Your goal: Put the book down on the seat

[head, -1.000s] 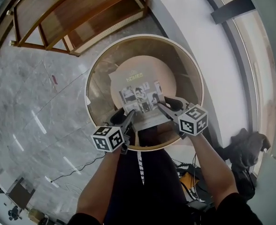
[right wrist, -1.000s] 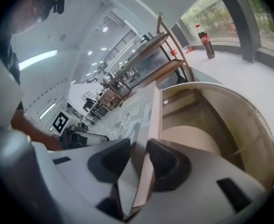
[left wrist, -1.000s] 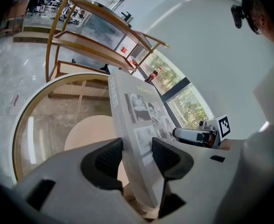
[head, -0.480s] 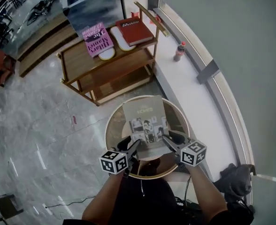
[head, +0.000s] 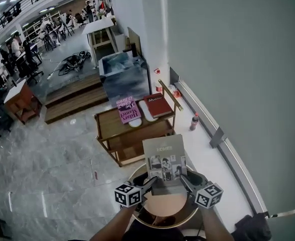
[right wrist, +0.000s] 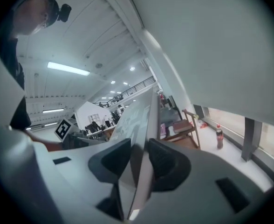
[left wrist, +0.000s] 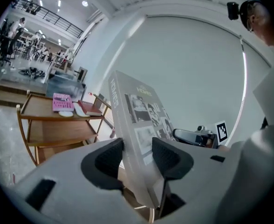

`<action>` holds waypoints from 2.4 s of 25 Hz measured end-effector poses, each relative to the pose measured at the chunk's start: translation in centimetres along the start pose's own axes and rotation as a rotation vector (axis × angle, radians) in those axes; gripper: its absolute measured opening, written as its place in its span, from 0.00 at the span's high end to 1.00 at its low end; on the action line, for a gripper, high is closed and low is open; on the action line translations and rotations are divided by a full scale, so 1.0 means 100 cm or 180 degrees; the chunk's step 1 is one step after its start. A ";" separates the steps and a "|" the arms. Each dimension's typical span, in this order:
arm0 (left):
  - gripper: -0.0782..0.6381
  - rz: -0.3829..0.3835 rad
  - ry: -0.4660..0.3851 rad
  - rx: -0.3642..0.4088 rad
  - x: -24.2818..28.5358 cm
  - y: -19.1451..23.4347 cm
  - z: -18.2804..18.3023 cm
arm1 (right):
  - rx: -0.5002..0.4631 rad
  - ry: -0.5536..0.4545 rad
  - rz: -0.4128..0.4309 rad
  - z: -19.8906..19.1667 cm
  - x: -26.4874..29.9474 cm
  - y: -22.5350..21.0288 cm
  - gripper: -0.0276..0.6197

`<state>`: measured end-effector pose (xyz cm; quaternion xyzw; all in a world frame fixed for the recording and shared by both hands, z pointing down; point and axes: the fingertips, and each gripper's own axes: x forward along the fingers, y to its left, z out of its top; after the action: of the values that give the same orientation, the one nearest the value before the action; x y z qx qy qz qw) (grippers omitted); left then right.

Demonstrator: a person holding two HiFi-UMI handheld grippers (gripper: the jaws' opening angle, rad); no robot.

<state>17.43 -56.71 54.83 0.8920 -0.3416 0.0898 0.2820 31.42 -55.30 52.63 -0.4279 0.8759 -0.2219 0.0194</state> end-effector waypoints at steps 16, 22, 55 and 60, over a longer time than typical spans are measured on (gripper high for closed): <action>0.60 -0.0348 -0.0809 0.1205 -0.053 -0.108 0.186 | -0.0723 -0.1159 -0.0064 0.192 -0.057 0.074 0.75; 0.60 -0.0593 -0.0986 0.1339 -0.092 -0.144 0.209 | -0.0948 -0.1486 -0.0167 0.230 -0.093 0.130 0.76; 0.60 -0.0583 -0.1040 0.1425 -0.338 0.015 0.213 | -0.1293 -0.1621 0.0086 0.183 0.055 0.386 0.77; 0.61 -0.0545 -0.1040 0.1410 -0.349 0.020 0.204 | -0.1236 -0.1613 0.0123 0.171 0.058 0.393 0.77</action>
<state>-10.75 -49.93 26.53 0.9601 -0.2781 -0.0069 0.0281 2.50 -45.01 22.20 -0.4486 0.8772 0.0635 0.1591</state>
